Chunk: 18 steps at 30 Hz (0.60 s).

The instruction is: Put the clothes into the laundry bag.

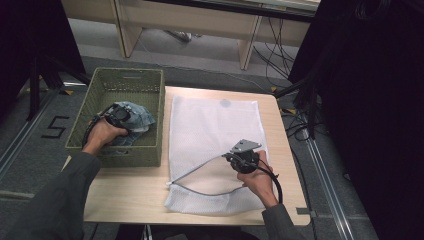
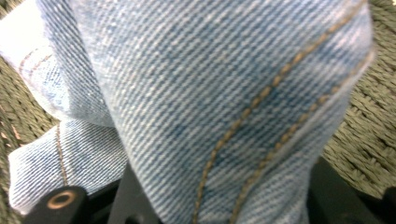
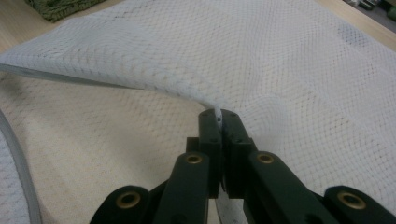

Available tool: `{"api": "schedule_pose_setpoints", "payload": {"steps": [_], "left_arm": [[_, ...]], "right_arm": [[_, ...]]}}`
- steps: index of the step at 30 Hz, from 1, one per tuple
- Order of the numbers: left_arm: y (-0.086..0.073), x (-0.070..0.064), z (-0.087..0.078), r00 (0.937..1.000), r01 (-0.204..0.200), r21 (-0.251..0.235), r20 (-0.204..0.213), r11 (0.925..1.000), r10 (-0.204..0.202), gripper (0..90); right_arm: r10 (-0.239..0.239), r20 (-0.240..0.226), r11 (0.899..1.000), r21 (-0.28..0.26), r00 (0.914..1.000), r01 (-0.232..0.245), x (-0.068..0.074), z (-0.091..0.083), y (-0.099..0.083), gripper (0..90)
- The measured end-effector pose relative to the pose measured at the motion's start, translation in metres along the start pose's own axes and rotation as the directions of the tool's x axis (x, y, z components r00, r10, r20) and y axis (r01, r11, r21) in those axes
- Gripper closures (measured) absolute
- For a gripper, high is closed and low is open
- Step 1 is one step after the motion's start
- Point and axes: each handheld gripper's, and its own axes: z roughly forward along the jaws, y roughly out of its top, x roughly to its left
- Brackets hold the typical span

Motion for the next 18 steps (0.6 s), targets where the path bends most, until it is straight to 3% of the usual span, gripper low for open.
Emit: {"api": "schedule_pose_setpoints", "payload": {"steps": [3,5,7,10,12,14,15,16,18], "left_arm": [[0.000,0.001,-0.004,1.0000,0.000,-0.012,0.002,0.9999,0.000,63.3],[0.000,0.002,-0.007,1.0000,0.004,-0.038,-0.005,0.9993,-0.004,64.6],[-0.001,0.007,-0.015,0.9992,0.040,-0.090,0.011,0.9951,-0.039,64.9],[-0.003,0.011,-0.021,0.9988,0.046,-0.117,0.024,0.9921,-0.043,66.0],[-0.006,0.015,-0.033,0.9956,0.086,-0.205,0.054,0.9750,-0.076,66.4],[-0.007,0.019,-0.041,0.9921,0.118,-0.234,0.070,0.9652,-0.104,66.6],[-0.007,0.019,-0.041,0.9921,0.118,-0.234,0.070,0.9652,-0.104,66.7],[-0.008,0.023,-0.050,0.9872,0.152,-0.263,0.087,0.9528,-0.134,66.7],[-0.007,0.028,-0.061,0.9843,0.162,-0.249,0.110,0.9550,-0.138,66.7]], "right_arm": [[0.017,0.005,1.000,-0.001,0.9998,-0.017,0.001,-0.001,0.000,89.5],[0.013,-0.002,1.000,0.005,0.9999,-0.013,-0.001,-0.002,0.000,89.5],[0.018,0.005,1.000,-0.009,0.9998,-0.018,-0.001,-0.002,0.000,89.5],[0.020,0.005,1.000,-0.009,0.9998,-0.020,-0.003,-0.003,0.000,89.5],[0.019,0.002,1.000,-0.003,0.9998,-0.019,-0.004,-0.004,0.000,89.5],[0.027,0.008,1.000,-0.014,0.9996,-0.027,-0.004,-0.004,-0.001,89.5],[0.027,0.008,1.000,-0.014,0.9996,-0.027,-0.004,-0.004,-0.001,89.5],[0.020,0.006,1.000,-0.012,0.9998,-0.020,-0.005,-0.004,-0.001,89.5],[0.025,0.009,1.000,-0.014,0.9996,-0.025,-0.004,-0.004,-0.001,89.5]]}}
